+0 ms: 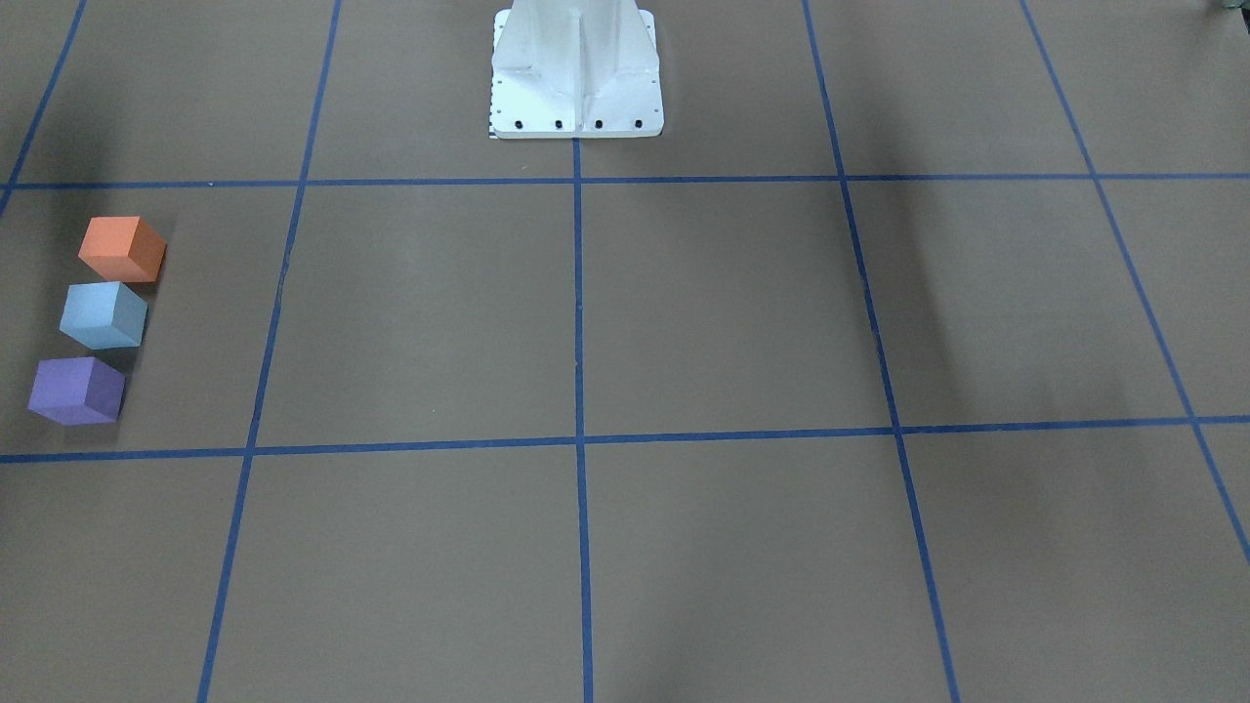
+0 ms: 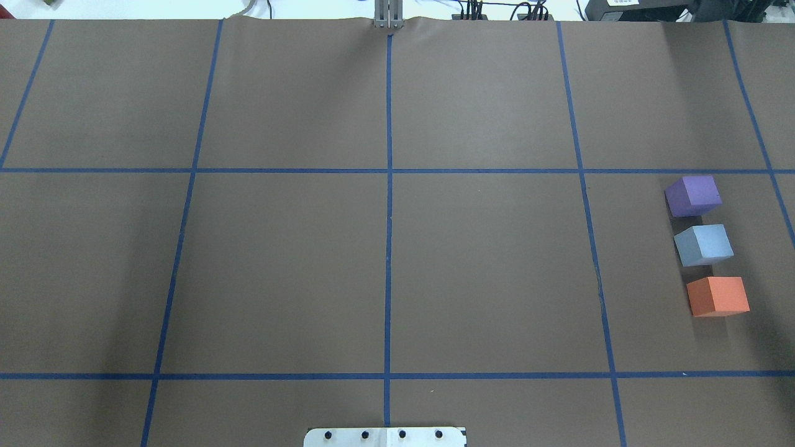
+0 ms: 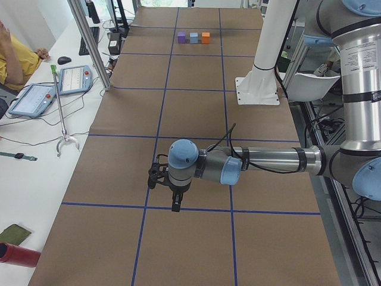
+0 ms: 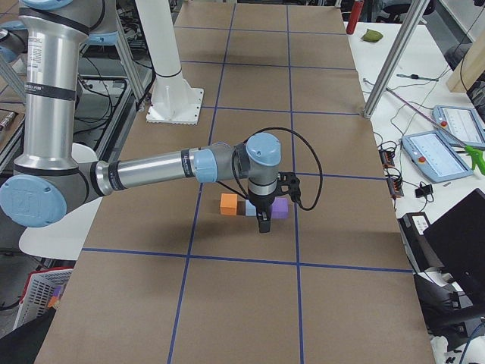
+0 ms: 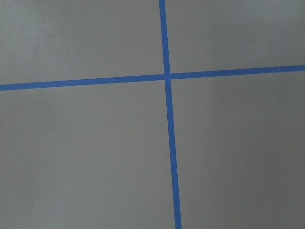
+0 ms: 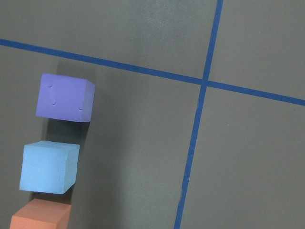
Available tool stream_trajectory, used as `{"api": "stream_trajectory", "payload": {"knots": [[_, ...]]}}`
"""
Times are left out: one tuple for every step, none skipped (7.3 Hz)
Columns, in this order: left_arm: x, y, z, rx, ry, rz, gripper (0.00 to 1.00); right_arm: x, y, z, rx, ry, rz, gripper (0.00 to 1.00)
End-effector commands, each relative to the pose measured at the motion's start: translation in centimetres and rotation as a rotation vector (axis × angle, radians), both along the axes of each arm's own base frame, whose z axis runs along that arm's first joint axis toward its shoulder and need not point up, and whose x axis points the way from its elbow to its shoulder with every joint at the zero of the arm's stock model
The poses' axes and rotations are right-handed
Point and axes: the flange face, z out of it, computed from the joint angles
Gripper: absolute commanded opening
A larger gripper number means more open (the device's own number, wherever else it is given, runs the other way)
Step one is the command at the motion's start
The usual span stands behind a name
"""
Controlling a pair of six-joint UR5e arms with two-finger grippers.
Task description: Place blue block between orange and purple blocks
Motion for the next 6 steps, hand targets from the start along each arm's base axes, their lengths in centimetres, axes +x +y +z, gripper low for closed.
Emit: {"api": "stream_trajectory", "payload": {"knots": [[-0.2, 0.8, -1.1, 0.019, -0.006, -0.006, 1.00, 0.0, 0.0, -0.1, 0.001, 0.000, 0.000, 1.00], [-0.1, 1.9, -0.6, 0.000, -0.010, -0.009, 1.00, 0.0, 0.3, 0.3, -0.005, -0.001, -0.001, 1.00], [-0.1, 1.8, -1.0, 0.007, -0.010, -0.008, 1.00, 0.0, 0.4, 0.6, -0.013, 0.000, -0.001, 1.00], [-0.1, 1.9, -1.1, 0.009, -0.008, -0.007, 1.00, 0.0, 0.5, 1.1, -0.022, 0.001, -0.001, 1.00], [-0.1, 2.0, -0.7, 0.000, -0.009, -0.007, 1.00, 0.0, 0.6, 1.2, -0.027, 0.001, -0.001, 1.00], [-0.1, 2.1, 0.6, -0.026, -0.011, -0.007, 1.00, 0.0, 0.7, 1.8, -0.037, 0.002, -0.001, 1.00]]}}
